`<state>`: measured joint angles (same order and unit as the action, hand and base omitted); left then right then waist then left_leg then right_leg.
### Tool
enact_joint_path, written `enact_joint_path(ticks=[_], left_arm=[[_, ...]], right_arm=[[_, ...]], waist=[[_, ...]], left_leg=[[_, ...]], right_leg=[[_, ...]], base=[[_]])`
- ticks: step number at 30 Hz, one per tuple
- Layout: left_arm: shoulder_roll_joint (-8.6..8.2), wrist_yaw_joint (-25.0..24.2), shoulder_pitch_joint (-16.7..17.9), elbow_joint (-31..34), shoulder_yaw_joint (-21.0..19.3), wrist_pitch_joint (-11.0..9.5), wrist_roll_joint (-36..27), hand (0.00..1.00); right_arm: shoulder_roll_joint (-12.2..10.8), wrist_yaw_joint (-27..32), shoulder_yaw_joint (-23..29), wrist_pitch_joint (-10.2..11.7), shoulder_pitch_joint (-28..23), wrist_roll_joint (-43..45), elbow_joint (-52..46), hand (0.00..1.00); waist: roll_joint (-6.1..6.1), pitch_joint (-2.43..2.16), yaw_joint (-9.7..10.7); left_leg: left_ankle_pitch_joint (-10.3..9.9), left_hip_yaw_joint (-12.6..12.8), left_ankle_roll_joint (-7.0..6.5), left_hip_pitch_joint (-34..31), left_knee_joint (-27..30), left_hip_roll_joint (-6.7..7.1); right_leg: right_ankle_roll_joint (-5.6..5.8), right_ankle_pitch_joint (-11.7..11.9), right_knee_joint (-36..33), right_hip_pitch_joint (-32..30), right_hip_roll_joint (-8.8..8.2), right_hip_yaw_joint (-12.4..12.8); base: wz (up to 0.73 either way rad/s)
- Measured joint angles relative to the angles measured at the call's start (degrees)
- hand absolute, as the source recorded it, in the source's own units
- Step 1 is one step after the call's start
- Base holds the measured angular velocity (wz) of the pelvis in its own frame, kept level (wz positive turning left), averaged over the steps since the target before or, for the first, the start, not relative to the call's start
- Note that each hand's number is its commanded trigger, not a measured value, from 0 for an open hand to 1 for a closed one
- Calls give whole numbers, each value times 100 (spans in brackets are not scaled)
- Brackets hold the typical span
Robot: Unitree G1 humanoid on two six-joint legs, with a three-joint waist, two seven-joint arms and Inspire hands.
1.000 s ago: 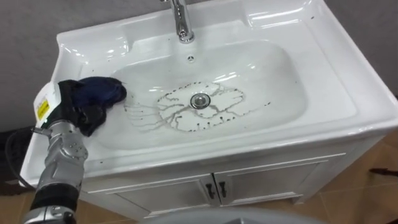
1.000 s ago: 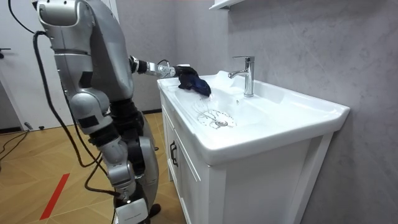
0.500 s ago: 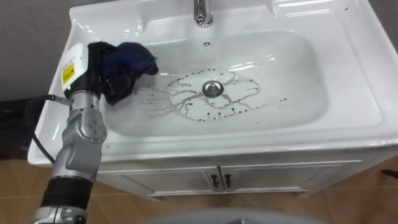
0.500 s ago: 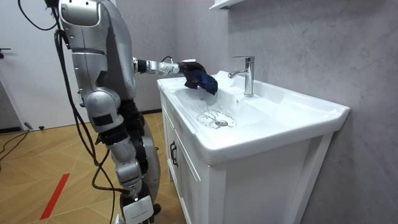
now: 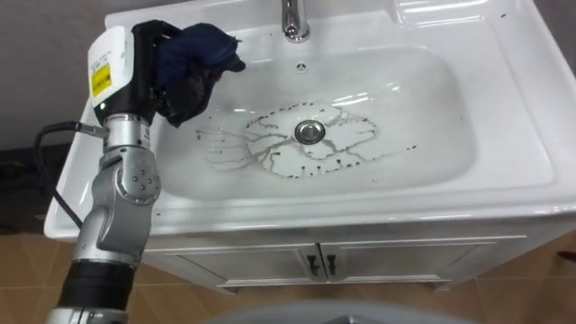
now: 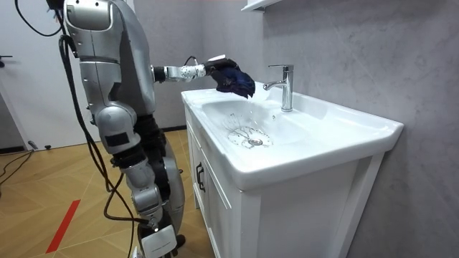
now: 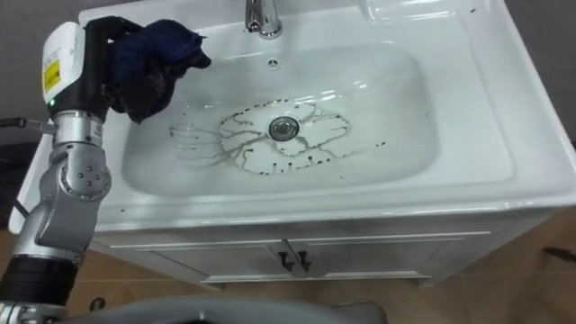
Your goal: Wipe basin
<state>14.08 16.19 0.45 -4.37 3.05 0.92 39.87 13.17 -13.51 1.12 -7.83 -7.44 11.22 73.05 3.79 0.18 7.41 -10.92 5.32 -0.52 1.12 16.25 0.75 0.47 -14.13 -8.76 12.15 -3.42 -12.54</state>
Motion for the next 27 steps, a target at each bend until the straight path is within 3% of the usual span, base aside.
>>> enact_joint_path(ticks=[6,18,23,27], left_arm=[[-2,-21,208,-122,329,5,535,100],[2,-653,233,-782,591,380,840,100],[-29,-946,232,-1516,815,373,988,100],[-30,-951,148,-1653,835,321,1008,100]], right_arm=[[-45,48,-2,29,70,-75,48,0],[22,22,-114,16,64,-216,-5,0],[25,7,-123,24,86,-215,-4,0],[28,2,-158,24,144,-205,39,0]], waist=[[-166,14,7],[-47,16,36],[-37,28,71],[-32,34,116]], left_leg=[[0,10,-2,6,-8,-1],[-3,160,-1,-39,-71,-10],[-20,166,5,-50,-73,-35],[-48,161,-6,-87,-61,-42]], right_leg=[[2,0,5,8,0,-3],[0,4,-34,-122,-18,152],[0,4,-100,-159,-1,156],[-1,4,-167,-217,5,173]], base=[[0],[-6],[-1],[0]])
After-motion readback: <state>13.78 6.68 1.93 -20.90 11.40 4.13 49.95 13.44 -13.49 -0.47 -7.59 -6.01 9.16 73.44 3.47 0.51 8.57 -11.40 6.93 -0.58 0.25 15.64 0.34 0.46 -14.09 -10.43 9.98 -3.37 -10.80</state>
